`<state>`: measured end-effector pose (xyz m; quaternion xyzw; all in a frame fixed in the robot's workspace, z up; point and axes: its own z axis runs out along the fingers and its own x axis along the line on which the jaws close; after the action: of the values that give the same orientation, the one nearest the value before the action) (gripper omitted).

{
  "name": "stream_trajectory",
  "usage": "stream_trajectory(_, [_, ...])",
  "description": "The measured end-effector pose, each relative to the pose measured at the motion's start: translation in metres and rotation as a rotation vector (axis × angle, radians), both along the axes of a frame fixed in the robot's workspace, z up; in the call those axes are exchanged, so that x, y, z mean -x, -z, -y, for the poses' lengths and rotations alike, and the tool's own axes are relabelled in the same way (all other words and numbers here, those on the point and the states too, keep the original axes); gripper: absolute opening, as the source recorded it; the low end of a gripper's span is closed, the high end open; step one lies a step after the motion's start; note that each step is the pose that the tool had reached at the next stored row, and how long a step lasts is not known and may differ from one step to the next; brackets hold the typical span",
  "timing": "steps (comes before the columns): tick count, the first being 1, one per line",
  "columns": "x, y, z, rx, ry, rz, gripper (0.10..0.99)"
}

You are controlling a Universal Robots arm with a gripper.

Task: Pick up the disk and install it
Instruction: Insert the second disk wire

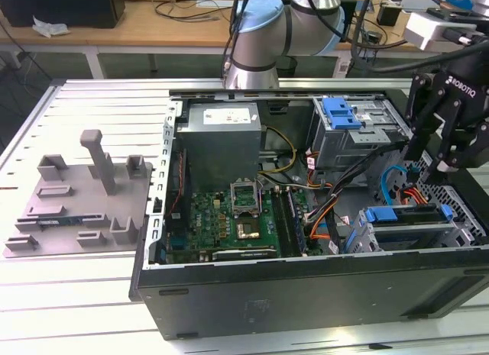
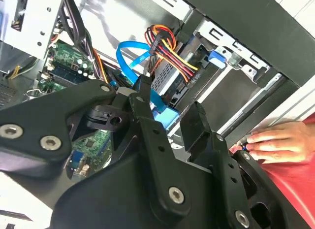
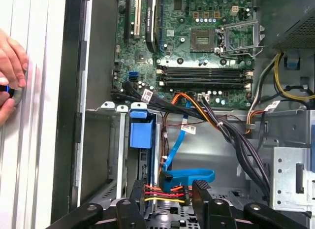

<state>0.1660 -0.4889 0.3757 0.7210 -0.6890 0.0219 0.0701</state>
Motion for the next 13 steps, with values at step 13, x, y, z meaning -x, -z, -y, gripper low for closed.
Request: stream_trajectory(13, [0.0022,0.0058,-0.0073,0.056,-0.001,-0.0012,0.302])
